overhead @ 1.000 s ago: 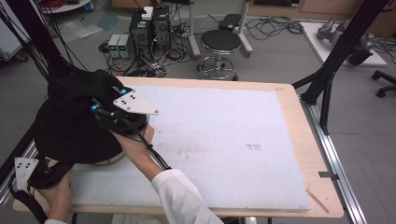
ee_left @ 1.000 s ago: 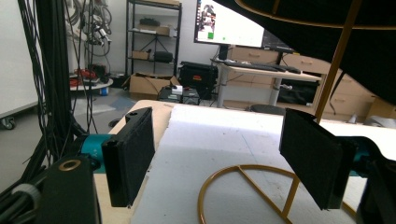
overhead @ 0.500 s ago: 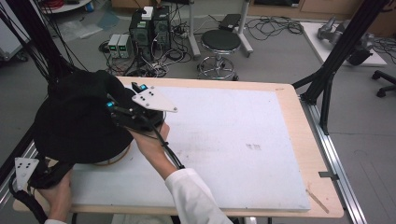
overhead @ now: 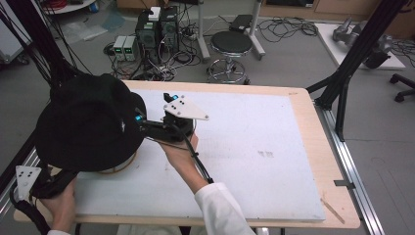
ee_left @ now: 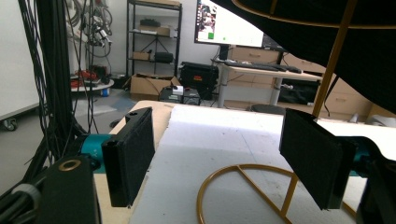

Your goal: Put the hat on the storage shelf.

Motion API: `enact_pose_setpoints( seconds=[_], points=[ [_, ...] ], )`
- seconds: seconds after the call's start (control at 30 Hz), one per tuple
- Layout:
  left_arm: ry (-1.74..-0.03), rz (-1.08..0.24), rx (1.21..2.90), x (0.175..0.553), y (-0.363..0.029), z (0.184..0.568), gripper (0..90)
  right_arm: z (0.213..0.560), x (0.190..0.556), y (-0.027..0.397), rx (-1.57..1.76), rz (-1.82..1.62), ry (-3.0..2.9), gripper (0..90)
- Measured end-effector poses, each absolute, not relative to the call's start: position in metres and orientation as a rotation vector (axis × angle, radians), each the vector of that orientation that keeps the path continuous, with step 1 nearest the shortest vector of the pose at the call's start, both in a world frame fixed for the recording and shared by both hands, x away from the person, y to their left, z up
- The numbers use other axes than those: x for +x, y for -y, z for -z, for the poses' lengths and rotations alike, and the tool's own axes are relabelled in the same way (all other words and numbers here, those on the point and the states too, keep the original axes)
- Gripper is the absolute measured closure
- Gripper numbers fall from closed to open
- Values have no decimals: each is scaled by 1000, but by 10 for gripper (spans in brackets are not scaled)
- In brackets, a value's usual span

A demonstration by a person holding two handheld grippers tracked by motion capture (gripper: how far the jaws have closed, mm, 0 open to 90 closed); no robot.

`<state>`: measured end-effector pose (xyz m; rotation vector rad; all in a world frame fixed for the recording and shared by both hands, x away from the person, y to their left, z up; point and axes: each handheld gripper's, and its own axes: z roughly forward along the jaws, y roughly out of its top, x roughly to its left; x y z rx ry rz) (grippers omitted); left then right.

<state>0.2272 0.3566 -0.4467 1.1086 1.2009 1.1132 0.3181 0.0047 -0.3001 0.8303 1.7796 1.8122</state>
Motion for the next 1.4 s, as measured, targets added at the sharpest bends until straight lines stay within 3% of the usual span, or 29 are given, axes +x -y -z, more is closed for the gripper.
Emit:
enact_pose_setpoints(
  seconds=[0.5, 0.83, 1.4],
  points=[
    [-1208, -1107, 1107, 227, -357, 447, 266, 312, 313, 41, 904, -1727, -1759, 114],
    [-1215, -1100, 1101, 227, -356, 447, 266, 346, 313, 72, 953, -1651, -1707, 114],
    [-1220, -1099, 1091, 225, -356, 446, 266, 369, 299, 114, 1022, -1552, -1730, 114]
  ],
)
